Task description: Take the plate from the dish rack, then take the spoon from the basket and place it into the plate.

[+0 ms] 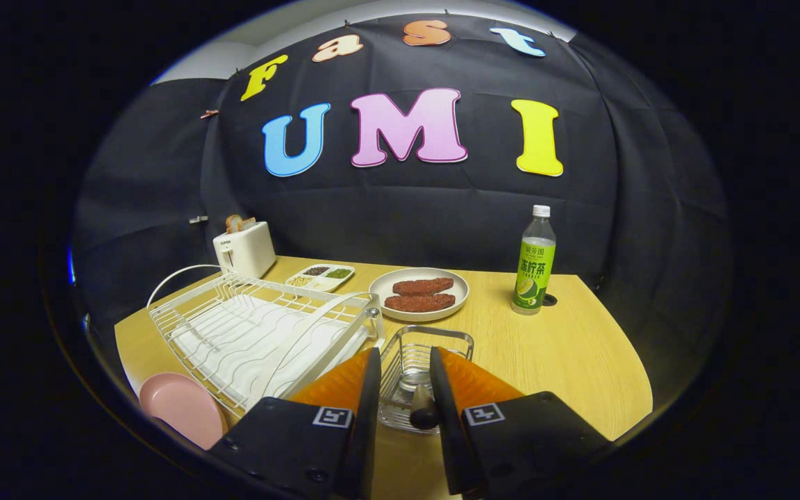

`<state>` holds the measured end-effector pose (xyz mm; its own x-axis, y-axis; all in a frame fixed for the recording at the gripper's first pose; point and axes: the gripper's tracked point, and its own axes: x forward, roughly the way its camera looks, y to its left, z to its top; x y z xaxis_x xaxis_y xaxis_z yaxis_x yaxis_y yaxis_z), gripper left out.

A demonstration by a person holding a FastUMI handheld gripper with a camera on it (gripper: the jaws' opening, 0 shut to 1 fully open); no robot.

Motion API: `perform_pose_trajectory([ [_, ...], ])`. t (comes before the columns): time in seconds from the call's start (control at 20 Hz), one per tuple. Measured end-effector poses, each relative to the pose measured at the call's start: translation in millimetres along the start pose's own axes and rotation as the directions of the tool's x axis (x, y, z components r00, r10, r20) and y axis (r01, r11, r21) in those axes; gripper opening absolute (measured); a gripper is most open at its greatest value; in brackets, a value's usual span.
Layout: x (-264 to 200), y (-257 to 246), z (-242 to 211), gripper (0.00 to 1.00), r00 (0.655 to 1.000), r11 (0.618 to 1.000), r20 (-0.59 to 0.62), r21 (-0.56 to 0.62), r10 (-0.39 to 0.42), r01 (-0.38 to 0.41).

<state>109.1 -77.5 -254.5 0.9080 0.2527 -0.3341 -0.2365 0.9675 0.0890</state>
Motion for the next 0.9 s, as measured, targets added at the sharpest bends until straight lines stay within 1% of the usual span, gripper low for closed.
perform_pose_trajectory([
  [0.1,2.0,4.4,-2.0,0.4,1.0,1.0,-0.003,-0.007,0.008,-0.008],
  [0.25,4.2,9.2,-4.5,0.4,1.0,1.0,-0.016,0.0,0.01,-0.01],
  [0.3,9.0,8.0,-3.2,0.31,1.0,1.0,-0.01,-0.002,0.003,-0.003],
  [0.4,10.0,9.4,-3.5,0.3,1.0,1.0,-0.007,-0.019,-0.006,0.005],
  [0.55,11.2,-1.9,-0.9,0.25,0.999,0.997,0.015,-0.067,-0.047,0.048],
  [0.6,11.8,-2.7,-0.7,0.21,0.999,0.997,0.015,-0.061,-0.044,0.045],
  [0.65,11.9,-6.1,0.3,0.21,0.998,0.996,0.018,-0.06,-0.058,0.059],
  [0.9,12.7,-4.7,4.9,0.17,0.998,0.996,0.007,-0.07,-0.056,0.057],
])
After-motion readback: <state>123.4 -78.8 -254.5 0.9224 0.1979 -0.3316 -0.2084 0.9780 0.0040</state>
